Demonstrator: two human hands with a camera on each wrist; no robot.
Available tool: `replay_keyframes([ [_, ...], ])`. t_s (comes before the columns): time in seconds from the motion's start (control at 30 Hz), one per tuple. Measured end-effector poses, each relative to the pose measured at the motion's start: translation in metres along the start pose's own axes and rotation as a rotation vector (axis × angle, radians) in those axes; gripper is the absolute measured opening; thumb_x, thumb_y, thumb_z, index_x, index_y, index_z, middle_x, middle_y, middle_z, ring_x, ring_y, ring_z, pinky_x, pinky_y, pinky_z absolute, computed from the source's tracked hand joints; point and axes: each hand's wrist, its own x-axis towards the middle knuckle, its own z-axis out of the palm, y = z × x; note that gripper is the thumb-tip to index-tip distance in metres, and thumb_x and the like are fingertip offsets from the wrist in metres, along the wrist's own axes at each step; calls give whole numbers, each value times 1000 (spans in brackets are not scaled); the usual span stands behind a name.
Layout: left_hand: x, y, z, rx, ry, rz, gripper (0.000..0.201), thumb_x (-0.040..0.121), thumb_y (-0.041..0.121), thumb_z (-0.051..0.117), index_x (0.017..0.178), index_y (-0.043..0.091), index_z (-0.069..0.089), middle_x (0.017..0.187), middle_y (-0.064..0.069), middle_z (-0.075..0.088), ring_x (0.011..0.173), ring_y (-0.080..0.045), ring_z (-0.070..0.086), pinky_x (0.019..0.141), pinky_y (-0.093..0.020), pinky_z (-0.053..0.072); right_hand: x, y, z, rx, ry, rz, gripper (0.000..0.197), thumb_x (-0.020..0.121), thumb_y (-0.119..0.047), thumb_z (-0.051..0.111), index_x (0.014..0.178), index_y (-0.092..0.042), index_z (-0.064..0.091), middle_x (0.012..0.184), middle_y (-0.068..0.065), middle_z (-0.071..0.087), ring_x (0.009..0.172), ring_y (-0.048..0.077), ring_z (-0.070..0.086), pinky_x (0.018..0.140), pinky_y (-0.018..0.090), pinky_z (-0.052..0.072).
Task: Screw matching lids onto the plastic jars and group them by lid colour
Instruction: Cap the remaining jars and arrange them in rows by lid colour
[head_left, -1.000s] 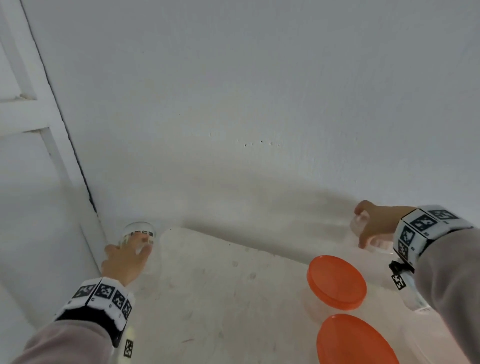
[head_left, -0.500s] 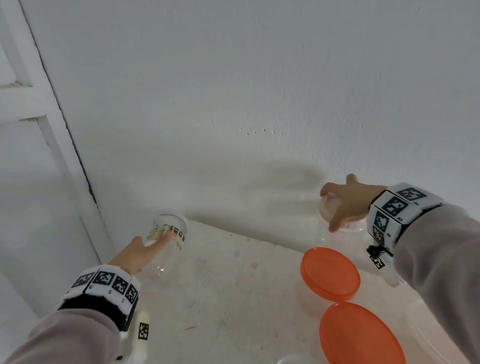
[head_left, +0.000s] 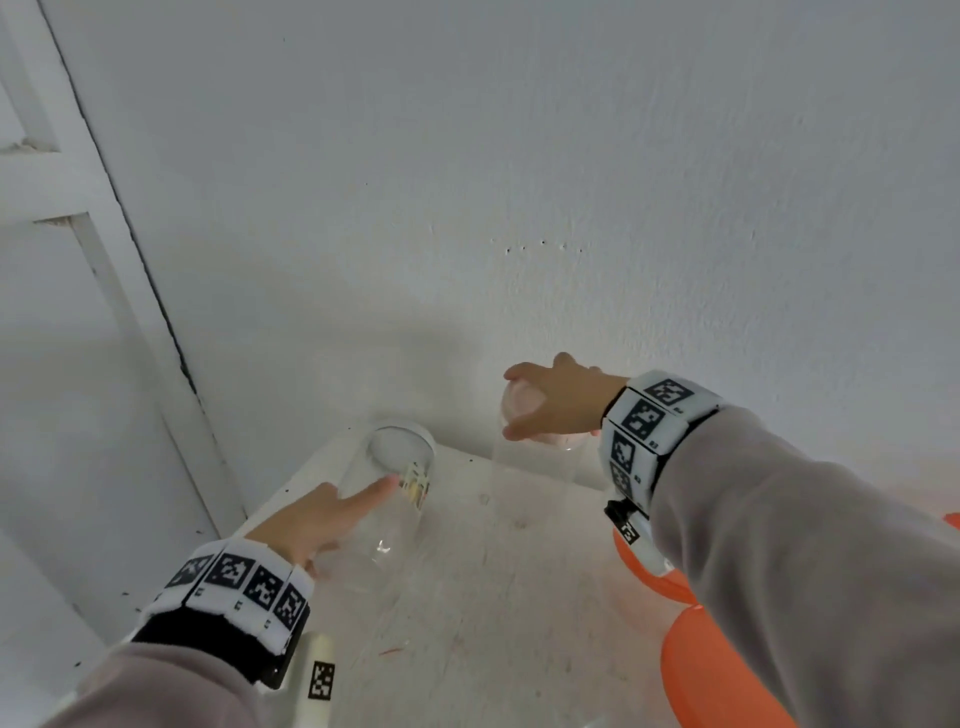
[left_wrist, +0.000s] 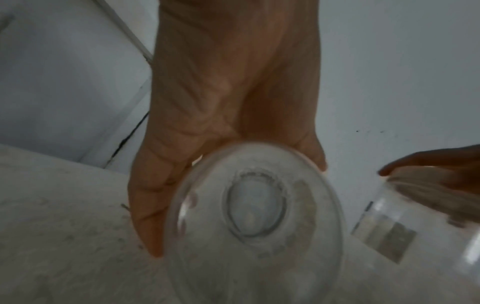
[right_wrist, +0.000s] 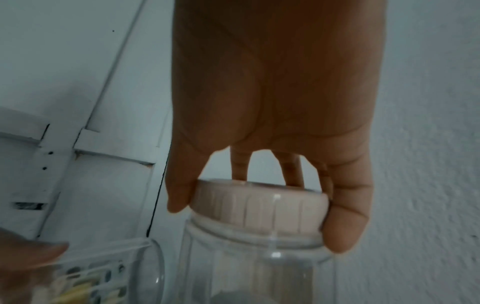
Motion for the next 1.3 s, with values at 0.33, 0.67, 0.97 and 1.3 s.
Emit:
replay_keyframes([
  [0.33,10,1,-4,-226,-143,-65,89,25,57,93,104,28,67,114,-4,59,95,-22,59,71,-39,47,9,-6,-5,53,-50,21,74,83,-43,69,144,-29,29,136,10,30,94,32,52,89,37,48],
  [0.67,54,47,5,-251,384,326,116,66,40,86,150,17,8,151,-12,21,138,-34,28,113,-52,29,39,-27,8,162,115,-13,87,83,-51,68,149,-15,24,143,11,30,127,34,41,104,44,40],
  [0.97,86,59,27,-301,403,390,112,70,16,84,148,14,5,149,-13,19,138,-31,26,115,-44,25,62,-39,11,210,149,39,84,80,-49,71,144,-15,29,138,10,31,124,35,39,99,43,43],
  [1.3,85,72,39,-228,384,411,109,80,27,76,149,4,-4,153,-20,18,140,-34,24,113,-42,24,71,-39,12,269,156,26,87,79,-41,76,143,-8,28,138,11,27,122,35,44,101,45,43],
])
